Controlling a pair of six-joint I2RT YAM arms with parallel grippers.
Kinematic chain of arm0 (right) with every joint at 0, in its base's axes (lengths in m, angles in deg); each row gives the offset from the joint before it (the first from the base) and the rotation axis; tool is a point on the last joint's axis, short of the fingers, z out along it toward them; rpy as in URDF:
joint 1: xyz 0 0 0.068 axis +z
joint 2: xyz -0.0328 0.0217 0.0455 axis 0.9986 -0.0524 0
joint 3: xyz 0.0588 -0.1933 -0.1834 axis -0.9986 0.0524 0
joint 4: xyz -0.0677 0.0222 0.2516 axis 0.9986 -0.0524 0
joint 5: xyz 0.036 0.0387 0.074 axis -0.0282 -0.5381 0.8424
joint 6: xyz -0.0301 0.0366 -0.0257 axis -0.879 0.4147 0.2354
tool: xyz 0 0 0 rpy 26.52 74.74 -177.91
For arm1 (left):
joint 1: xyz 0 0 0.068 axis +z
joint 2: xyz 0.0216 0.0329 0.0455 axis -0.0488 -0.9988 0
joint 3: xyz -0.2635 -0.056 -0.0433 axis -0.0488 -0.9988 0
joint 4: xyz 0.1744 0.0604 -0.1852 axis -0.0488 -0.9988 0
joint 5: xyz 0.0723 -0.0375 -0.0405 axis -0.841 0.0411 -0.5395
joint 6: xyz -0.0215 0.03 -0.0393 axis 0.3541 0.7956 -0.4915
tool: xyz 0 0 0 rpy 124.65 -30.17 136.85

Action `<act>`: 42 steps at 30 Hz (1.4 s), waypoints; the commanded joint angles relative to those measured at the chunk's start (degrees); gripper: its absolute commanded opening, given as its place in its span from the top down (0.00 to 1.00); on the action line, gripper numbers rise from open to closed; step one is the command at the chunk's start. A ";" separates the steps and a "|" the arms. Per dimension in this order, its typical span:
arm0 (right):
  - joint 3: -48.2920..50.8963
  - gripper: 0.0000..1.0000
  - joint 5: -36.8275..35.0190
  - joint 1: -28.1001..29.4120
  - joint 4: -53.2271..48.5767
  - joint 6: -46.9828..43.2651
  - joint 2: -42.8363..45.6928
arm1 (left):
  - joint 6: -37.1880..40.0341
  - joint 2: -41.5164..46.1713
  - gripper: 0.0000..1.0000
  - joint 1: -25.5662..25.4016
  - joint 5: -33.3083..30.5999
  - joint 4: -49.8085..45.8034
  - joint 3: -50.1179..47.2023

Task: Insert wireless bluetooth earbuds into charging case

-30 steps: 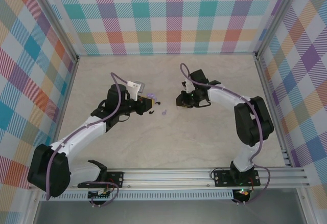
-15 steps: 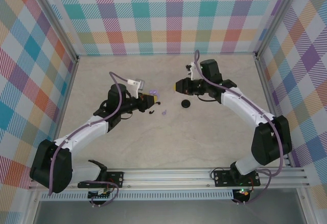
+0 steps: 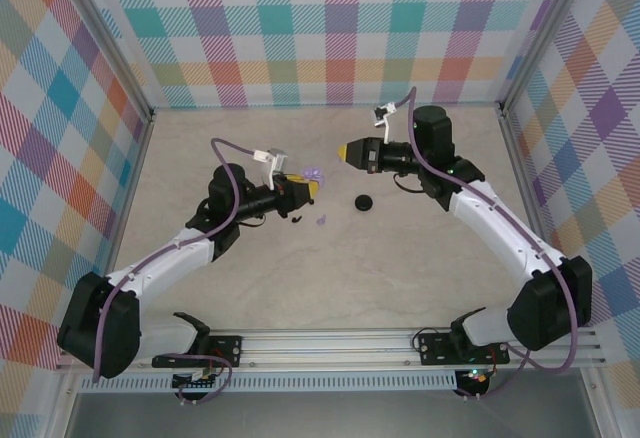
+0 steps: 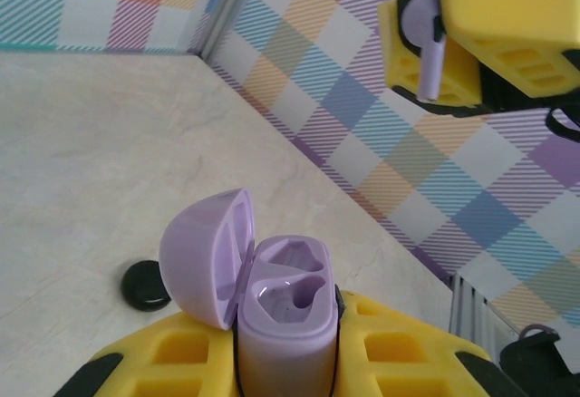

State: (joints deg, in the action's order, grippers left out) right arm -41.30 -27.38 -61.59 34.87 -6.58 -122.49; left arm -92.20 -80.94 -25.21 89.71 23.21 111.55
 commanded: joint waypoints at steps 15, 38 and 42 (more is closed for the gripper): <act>0.87 0.77 -2.54 5.77 6.13 -4.28 4.93 | 2.74 2.98 0.80 -3.78 1.76 6.23 1.19; -0.36 0.76 -2.56 7.99 2.06 -8.09 2.34 | 2.25 4.79 0.81 -4.16 0.45 6.07 2.78; -0.55 0.76 -2.73 8.15 1.35 -8.57 2.14 | 2.15 4.98 0.81 -4.16 0.35 5.60 3.11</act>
State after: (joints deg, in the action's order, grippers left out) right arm -41.02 -30.42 -53.87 36.71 -13.59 -120.00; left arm -90.63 -77.46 -28.62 90.23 26.73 112.71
